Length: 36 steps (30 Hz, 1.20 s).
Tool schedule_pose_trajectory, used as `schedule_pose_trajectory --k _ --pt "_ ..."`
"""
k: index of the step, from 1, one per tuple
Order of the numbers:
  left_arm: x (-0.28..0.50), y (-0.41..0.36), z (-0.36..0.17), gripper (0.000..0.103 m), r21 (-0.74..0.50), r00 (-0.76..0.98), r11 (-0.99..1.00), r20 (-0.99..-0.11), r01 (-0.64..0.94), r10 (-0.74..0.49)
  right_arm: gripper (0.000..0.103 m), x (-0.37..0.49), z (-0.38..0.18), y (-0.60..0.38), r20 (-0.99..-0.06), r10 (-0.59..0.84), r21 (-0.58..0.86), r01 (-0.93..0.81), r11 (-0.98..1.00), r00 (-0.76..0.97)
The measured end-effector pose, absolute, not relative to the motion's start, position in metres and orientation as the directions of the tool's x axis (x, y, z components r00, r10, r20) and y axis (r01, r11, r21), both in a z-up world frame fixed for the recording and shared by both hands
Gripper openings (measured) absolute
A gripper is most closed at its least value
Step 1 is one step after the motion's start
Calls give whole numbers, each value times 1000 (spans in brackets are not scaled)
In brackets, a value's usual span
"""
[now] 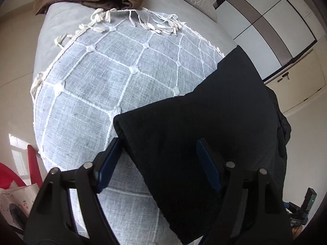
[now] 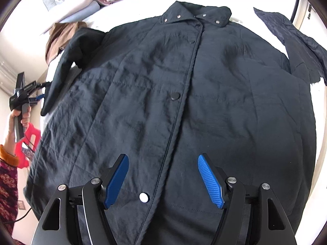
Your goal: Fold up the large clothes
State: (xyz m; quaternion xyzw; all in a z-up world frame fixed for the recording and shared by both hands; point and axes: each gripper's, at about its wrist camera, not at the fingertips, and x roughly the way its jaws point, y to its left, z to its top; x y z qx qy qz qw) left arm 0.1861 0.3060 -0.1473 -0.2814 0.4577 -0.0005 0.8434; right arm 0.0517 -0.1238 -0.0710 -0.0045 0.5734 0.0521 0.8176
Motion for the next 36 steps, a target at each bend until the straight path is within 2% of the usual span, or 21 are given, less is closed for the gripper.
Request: schedule_pose_trajectory --k 1,2,3,5,8,12,16,19,22,24,25,26,27,28,29,36 --pt "186 300 -147 51 -443 592 853 -778 -276 -212 71 53 -73 -124 -940 77 52 -85 995 333" --pt "186 296 -147 22 -433 598 856 -777 -282 -196 71 53 -75 -123 -941 79 56 -80 995 329" --pt "187 295 -148 14 -465 609 840 -762 -280 -219 71 54 -76 -123 -942 81 59 -79 995 326" --pt "190 295 -145 11 -465 611 822 -768 -328 -191 71 56 -77 -121 -944 76 51 -84 995 320" --pt "197 304 -121 10 -359 629 849 -777 -388 -41 71 59 -77 -113 -946 59 29 -98 995 318" --pt "210 340 -73 10 -252 667 844 -728 -474 157 71 57 -70 -106 -939 62 24 -114 993 338" --pt "218 381 -30 9 -81 651 819 -654 -567 386 71 58 -68 -106 -937 52 15 -110 994 345" --pt "231 404 -28 10 -43 631 824 -667 -565 397 71 60 -70 -111 -938 54 23 -94 995 341" --pt "248 395 -40 13 114 569 824 -672 -554 475 71 61 -70 -116 -938 59 35 -78 996 341" --pt "262 385 -58 24 218 487 812 -705 -542 515 71 61 -69 -120 -937 63 40 -73 997 344" --pt "265 381 -65 33 244 463 809 -717 -534 522 71 61 -67 -121 -936 64 42 -71 997 347" --pt "264 377 -70 48 253 452 813 -726 -525 518 71 60 -65 -124 -934 68 46 -71 996 351" --pt "263 371 -74 57 255 451 819 -732 -514 511 71 59 -64 -126 -933 70 48 -72 996 353" --pt "259 363 -75 70 248 456 826 -736 -507 501 71 58 -62 -126 -932 68 46 -72 996 355" --pt "255 357 -76 75 232 467 834 -739 -500 485 71 57 -61 -128 -931 65 43 -71 997 358" --pt "226 273 -62 76 25 525 935 -822 -355 221 72 54 -52 -140 -923 47 19 -78 997 383"
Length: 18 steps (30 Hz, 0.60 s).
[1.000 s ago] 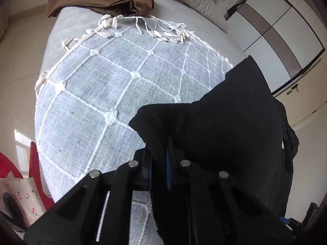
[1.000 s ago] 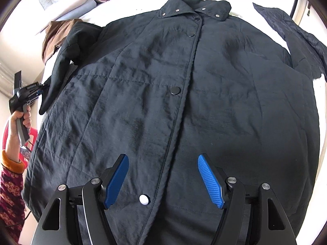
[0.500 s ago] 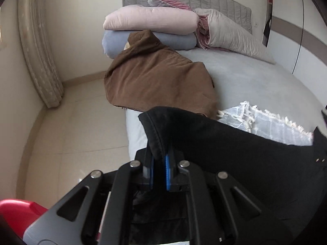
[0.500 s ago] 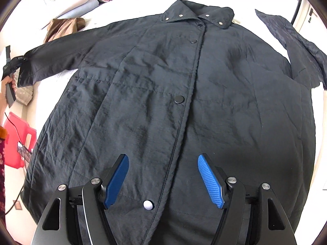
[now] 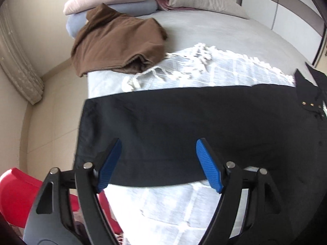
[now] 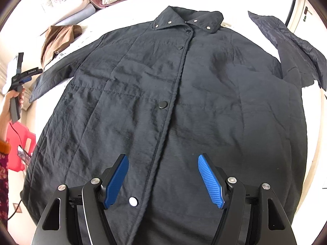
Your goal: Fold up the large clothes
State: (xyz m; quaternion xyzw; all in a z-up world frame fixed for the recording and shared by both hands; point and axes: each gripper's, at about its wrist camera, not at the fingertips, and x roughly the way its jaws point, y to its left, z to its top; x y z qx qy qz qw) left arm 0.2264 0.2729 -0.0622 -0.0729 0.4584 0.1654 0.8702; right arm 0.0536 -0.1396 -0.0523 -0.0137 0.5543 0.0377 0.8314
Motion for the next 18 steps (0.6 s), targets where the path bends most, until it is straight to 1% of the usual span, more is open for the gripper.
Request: schedule_pose_trajectory --k 4,6,11,13,15,18 --pt "204 209 -50 78 -113 552 966 -833 -231 34 73 50 -45 -149 -914 34 8 -68 998 405" --pt "195 176 -42 78 -150 551 973 -834 -174 -30 75 48 -40 -154 -908 41 15 -65 998 416" --pt "169 96 -25 83 -200 550 980 -821 -23 -154 77 43 -31 -169 -895 19 -11 -66 998 445" --pt "158 68 -23 84 -240 544 970 -809 38 -222 78 42 -27 -181 -889 17 -12 -62 998 458" --pt "150 46 -24 85 -276 532 959 -803 65 -268 78 42 -23 -196 -884 18 -5 -48 999 467" --pt "142 20 -33 85 -305 513 951 -809 53 -288 80 46 -18 -225 -881 21 14 -19 1000 473"
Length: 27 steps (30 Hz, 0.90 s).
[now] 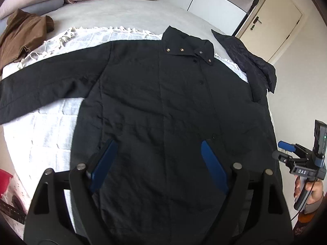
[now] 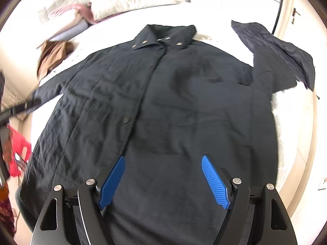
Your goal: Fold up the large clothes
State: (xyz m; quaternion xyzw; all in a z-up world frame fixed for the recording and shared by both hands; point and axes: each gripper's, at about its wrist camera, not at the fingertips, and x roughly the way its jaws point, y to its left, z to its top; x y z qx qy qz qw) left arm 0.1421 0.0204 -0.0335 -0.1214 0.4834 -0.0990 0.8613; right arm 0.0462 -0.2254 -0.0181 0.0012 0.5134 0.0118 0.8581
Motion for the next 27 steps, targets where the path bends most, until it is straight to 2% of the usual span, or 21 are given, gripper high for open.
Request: schedule_pose_trajectory --k 4,13,15,17,22,25,27 --pt "141 -4 -54 85 -332 488 942 -816 42 -309 81 57 -14 -264 -883 -20 -18 8 1000 468" --pt "149 -40 -115 86 -297 420 953 -858 65 -296 82 82 2 -350 -841 -71 -19 102 995 536" --pt "145 -44 -122 90 -275 452 958 -846 83 -282 82 87 2 -370 -838 -111 -49 129 990 534" --pt "138 -53 -126 103 -255 488 957 -824 136 -289 82 91 4 -390 -834 -127 -44 165 985 537" --pt "128 -77 -138 103 -75 533 977 -828 201 -174 82 103 10 -460 -819 -182 -1 317 948 543" --pt "129 -74 -136 103 -92 525 974 -830 207 -190 82 116 8 -501 -820 -179 65 399 915 543" --pt "128 -68 -135 103 -124 521 970 -825 211 -219 82 127 2 -529 -824 -129 167 453 876 552"
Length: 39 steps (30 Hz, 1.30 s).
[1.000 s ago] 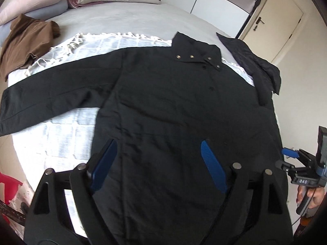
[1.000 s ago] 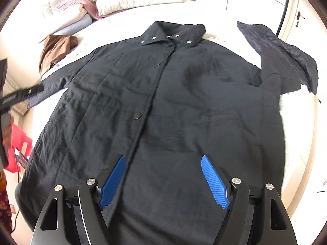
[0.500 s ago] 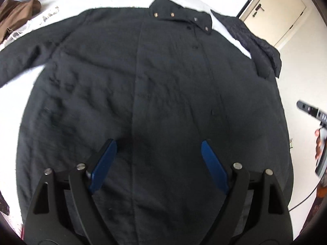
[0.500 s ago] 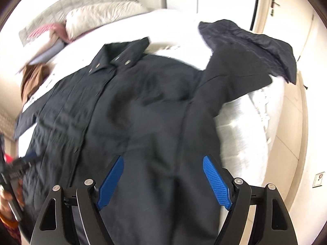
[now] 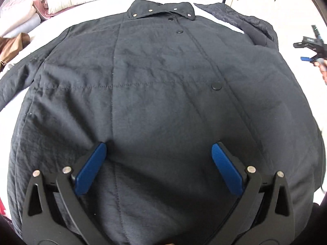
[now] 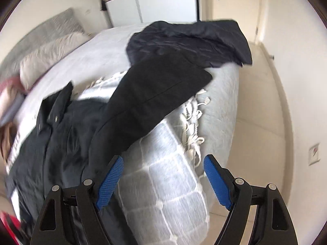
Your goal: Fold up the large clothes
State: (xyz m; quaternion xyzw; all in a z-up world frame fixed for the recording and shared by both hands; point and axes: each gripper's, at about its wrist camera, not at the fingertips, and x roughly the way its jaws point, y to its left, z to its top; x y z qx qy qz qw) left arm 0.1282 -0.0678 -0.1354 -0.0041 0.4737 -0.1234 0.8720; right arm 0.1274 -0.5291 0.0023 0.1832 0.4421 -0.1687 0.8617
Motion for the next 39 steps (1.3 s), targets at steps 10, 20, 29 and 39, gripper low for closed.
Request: schedule_pose_trajectory --k 10,20,29,39 --pt "132 -60 -131 102 -226 529 950 -791 216 -308 82 220 -30 -561 -830 -92 264 533 804 550" --pt "129 -68 -127 102 -180 550 946 -777 269 -304 14 231 -88 -609 -750 -120 443 629 638 650" --pt "129 -74 -130 102 -148 532 943 -795 298 -292 6 150 -14 -569 -664 -324 187 569 801 674" --pt "125 -74 -132 102 -139 522 946 -806 293 -280 27 70 -71 -628 -826 -221 272 710 649 519"
